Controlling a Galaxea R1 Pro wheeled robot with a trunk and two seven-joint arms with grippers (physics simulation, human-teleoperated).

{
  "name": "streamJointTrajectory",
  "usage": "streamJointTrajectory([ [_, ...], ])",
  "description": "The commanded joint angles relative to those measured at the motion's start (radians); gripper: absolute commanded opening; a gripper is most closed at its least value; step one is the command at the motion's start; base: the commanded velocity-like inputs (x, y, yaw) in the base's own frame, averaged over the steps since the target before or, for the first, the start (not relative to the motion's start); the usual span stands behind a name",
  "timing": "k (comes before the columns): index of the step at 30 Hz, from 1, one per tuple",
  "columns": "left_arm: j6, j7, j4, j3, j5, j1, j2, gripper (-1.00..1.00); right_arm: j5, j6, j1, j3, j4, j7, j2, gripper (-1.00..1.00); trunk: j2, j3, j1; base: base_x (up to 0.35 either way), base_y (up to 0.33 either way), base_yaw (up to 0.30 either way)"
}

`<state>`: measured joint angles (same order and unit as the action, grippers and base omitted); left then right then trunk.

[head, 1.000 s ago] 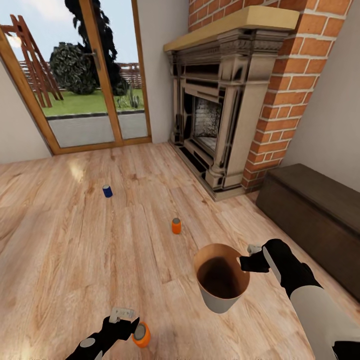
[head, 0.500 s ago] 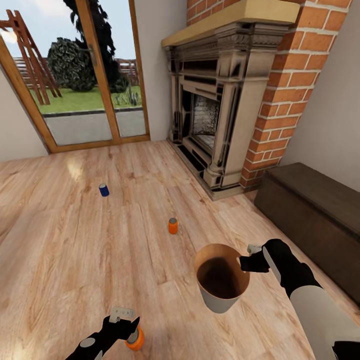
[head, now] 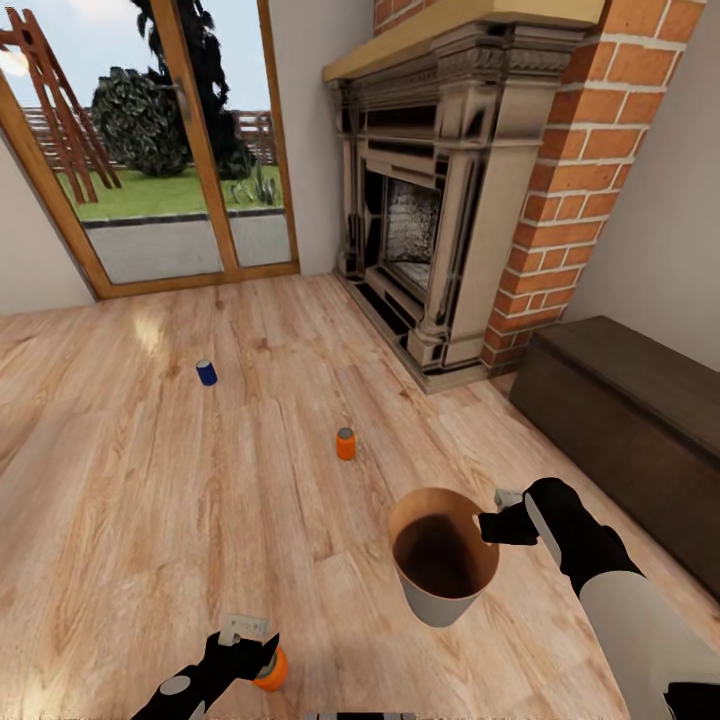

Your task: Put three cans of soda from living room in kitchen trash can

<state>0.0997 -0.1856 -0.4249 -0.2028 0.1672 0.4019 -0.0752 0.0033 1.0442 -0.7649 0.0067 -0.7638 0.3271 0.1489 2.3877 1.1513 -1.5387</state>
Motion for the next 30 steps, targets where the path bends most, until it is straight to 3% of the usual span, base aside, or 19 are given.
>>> streamJointTrajectory([
  [1,0.0,0.0,0.0,0.0,0.0,0.0,0.0,1.0,-0.025,0.003,-0.001,-0.001,0.0,0.005,0.0,-1.0,0.007,0.004,-0.004,0.0,0.0,0.0],
  [5,0.001,0.0,0.0,-0.001,0.0,0.0,0.0,1.0,-0.026,0.003,-0.001,0.0,0.0,0.005,0.0,-1.0,0.035,0.02,-0.019,0.0,0.0,0.0],
  [30,0.0,-0.002,-0.002,-0.001,0.0,0.0,0.0,1.0,-0.025,0.003,-0.001,0.003,-0.002,0.004,0.0,-1.0,0.042,0.04,-0.023,0.033,0.0,0.0],
])
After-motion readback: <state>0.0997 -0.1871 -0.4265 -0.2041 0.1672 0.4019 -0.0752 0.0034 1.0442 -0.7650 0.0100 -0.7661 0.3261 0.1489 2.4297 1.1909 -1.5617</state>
